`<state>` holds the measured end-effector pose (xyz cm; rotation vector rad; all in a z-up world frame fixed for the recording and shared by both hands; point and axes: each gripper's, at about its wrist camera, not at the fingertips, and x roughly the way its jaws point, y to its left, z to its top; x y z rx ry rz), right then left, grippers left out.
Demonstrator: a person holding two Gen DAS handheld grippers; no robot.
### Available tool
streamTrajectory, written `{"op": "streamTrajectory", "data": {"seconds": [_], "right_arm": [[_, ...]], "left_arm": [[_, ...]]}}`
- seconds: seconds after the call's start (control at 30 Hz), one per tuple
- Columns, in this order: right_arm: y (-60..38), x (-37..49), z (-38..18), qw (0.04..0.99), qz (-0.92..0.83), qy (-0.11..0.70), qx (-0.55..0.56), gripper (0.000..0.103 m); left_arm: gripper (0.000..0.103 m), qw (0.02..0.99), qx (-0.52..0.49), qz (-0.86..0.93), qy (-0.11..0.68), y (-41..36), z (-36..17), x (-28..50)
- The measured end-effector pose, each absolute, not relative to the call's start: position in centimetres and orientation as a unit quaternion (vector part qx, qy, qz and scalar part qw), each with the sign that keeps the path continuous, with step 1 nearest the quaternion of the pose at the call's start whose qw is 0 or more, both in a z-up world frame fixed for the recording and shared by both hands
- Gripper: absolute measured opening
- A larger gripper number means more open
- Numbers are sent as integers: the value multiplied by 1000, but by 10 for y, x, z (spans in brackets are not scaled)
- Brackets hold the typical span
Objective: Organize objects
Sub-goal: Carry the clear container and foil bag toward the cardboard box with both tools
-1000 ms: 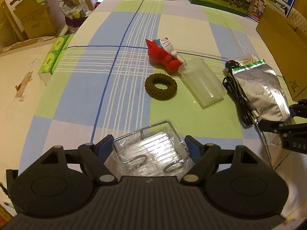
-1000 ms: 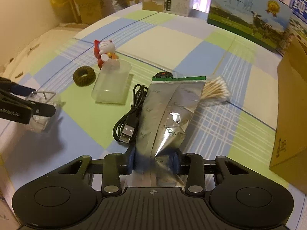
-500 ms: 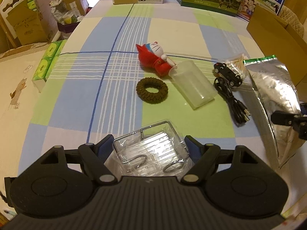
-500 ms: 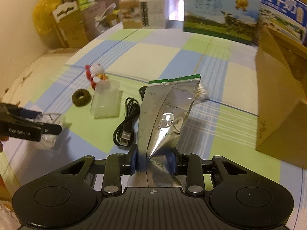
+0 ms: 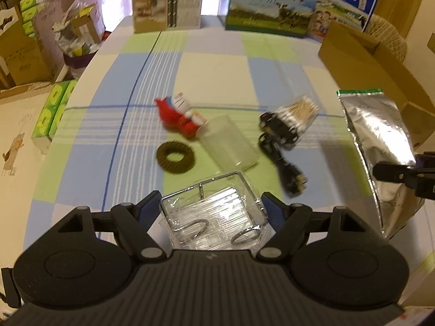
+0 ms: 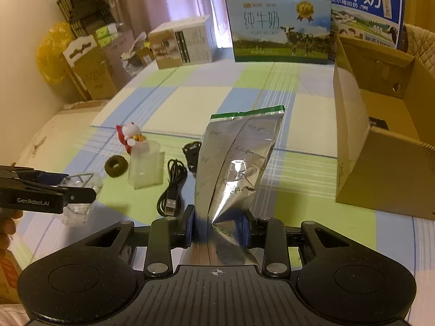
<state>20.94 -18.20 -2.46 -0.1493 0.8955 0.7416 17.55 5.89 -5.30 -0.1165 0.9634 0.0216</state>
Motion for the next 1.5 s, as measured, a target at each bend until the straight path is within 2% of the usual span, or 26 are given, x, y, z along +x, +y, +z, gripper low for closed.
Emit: {"op": "streamTrajectory", "data": {"seconds": [0.9, 1.5], "right_arm": [[-320, 255, 53, 850, 383, 362, -6, 30], [-389, 345, 86, 886, 333, 322, 9, 30]], "left_arm": [[77, 911, -27, -84, 403, -122, 20, 229], [77, 924, 4, -125, 362, -219, 37, 309]]}}
